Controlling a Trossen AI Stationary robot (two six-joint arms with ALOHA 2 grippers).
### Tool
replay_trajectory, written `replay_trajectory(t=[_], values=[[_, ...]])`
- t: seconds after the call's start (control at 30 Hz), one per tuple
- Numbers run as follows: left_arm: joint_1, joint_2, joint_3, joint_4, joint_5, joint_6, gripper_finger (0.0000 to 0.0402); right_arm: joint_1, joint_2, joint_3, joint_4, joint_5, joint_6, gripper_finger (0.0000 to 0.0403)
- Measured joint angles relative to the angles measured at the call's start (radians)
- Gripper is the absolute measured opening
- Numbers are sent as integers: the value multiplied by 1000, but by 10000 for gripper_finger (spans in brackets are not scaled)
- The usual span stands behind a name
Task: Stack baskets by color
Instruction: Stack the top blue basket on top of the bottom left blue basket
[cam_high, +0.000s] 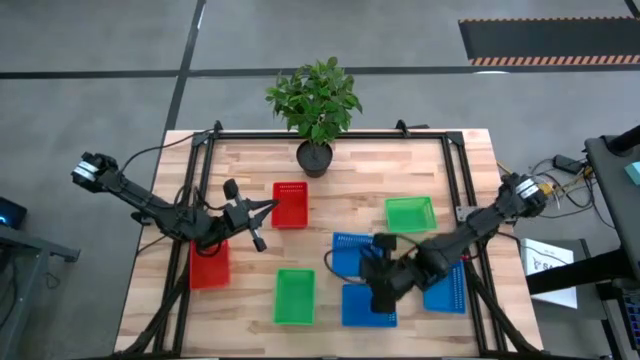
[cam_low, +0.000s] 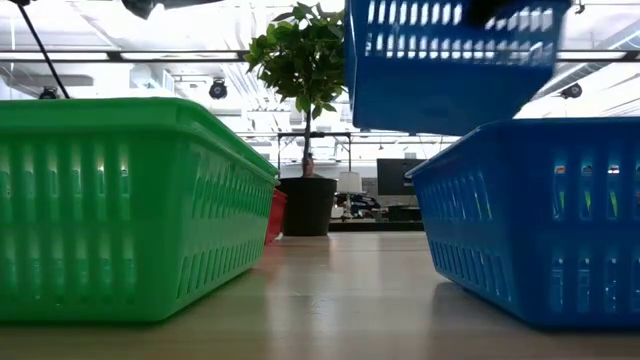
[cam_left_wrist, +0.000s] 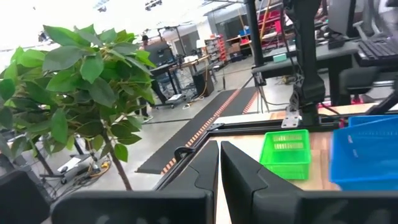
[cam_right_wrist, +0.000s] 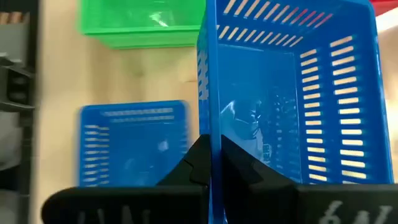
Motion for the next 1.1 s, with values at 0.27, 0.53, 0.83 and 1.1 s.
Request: replay_trajectory(t=[0.27, 0.53, 0.83, 1.1], values=[[-7, 0, 0, 0, 0, -1, 1, 135, 109, 83, 0, 0, 115, 9], [-10, 18, 0, -1, 5, -28, 1, 183, 201, 147, -45, 0, 213, 9], [-47, 21, 0, 1, 10, -26, 1, 198, 284, 292, -224, 29, 299, 9], [-52, 16, 0, 0, 10, -26, 1, 261, 336, 379, -311, 138, 276, 9]])
